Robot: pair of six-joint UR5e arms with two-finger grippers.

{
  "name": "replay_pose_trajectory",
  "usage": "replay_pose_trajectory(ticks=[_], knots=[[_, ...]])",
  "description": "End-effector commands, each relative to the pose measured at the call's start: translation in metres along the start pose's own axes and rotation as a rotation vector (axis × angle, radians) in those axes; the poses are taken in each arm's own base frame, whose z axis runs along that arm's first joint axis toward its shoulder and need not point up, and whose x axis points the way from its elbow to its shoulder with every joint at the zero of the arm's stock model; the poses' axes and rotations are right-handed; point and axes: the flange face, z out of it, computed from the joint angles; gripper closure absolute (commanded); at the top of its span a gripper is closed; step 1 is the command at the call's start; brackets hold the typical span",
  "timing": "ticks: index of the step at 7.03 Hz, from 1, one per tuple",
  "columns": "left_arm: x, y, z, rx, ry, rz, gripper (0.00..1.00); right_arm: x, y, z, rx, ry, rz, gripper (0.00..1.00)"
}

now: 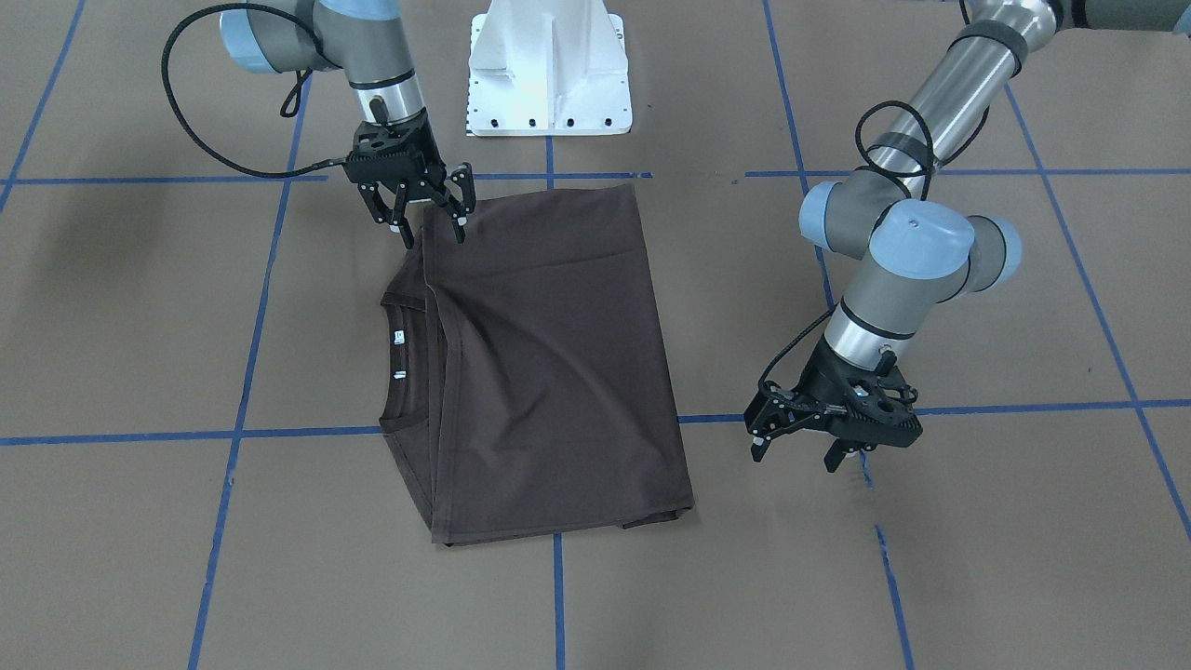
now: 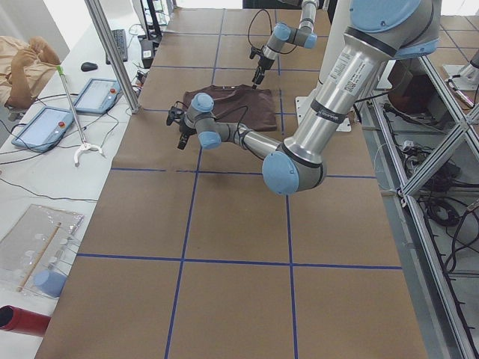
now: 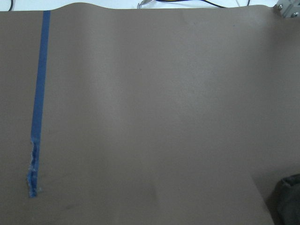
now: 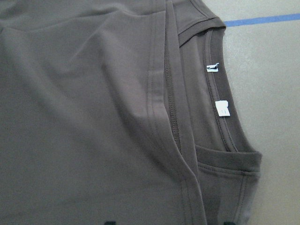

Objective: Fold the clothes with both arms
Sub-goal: 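Move both grippers to the shirt edge nearest the robot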

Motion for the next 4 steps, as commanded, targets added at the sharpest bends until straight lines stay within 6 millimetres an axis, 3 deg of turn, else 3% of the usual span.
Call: replay_pose_trajectory(ticks=[1, 3, 4], knots=[[0.052, 0.071, -0.041, -0.062, 0.133, -0.111, 0.00, 0.040, 0.000, -0.025, 0.012, -0.178, 0.095, 0.00], [0.097, 0.171, -0.094, -0.130, 0.231, -0.292, 0.00, 0.052, -0.011, -0.029, 0.030, -0.179, 0.178, 0.00], [0.113, 0.227, -0.111, -0.144, 0.238, -0.387, 0.00, 0.054, -0.018, -0.029, 0.039, -0.161, 0.182, 0.00]])
